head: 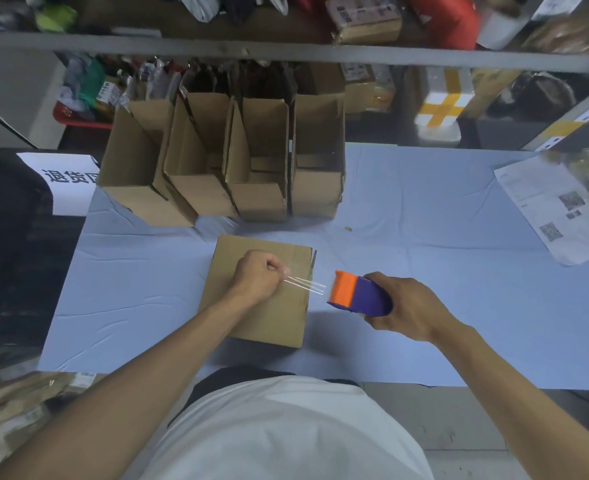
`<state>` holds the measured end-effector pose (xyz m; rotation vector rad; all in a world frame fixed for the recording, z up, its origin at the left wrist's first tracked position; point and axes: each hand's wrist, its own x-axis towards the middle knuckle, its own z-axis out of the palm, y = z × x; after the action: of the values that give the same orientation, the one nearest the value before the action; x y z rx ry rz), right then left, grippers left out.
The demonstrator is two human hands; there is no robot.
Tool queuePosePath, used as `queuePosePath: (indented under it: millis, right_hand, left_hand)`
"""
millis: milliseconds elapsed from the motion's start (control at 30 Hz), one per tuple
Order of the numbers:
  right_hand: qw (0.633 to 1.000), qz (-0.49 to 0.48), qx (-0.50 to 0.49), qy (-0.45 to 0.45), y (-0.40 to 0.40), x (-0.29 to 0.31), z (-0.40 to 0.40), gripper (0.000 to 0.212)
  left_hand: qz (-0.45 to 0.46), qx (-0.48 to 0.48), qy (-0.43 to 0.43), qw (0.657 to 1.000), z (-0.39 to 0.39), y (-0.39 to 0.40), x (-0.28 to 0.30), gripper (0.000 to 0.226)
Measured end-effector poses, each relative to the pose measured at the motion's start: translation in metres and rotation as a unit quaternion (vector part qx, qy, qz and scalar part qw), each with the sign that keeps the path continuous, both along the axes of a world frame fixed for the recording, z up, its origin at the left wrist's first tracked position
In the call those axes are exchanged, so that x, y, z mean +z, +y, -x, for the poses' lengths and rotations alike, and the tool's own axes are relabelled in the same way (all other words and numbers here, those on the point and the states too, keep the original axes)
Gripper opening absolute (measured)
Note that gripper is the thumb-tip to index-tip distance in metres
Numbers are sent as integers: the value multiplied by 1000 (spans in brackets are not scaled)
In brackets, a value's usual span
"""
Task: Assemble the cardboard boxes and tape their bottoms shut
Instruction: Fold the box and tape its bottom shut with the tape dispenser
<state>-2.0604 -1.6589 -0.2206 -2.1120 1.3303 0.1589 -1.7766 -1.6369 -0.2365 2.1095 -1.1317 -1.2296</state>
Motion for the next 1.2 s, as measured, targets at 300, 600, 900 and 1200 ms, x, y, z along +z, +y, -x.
queuePosePath:
  millis: [300,600,900,1200]
  right_hand:
    - [999,-19,16,42,-12,-17,-3,59]
    - [994,-43,41,87,-18,-27,-17,57]
    - [979,-95,37,174,-32,-13,-61,34]
    - [989,-73,-21,127,-13,-16,-18,41]
  left_hand:
    - [-50,-53,-155,985,13,1,-7,18]
    - [56,-261,-312,912,18,-5,-12,9]
    - [52,-361,-124,923,16,-7,-9,34]
    - [32,-386,-187,903,30,-3,-9,13]
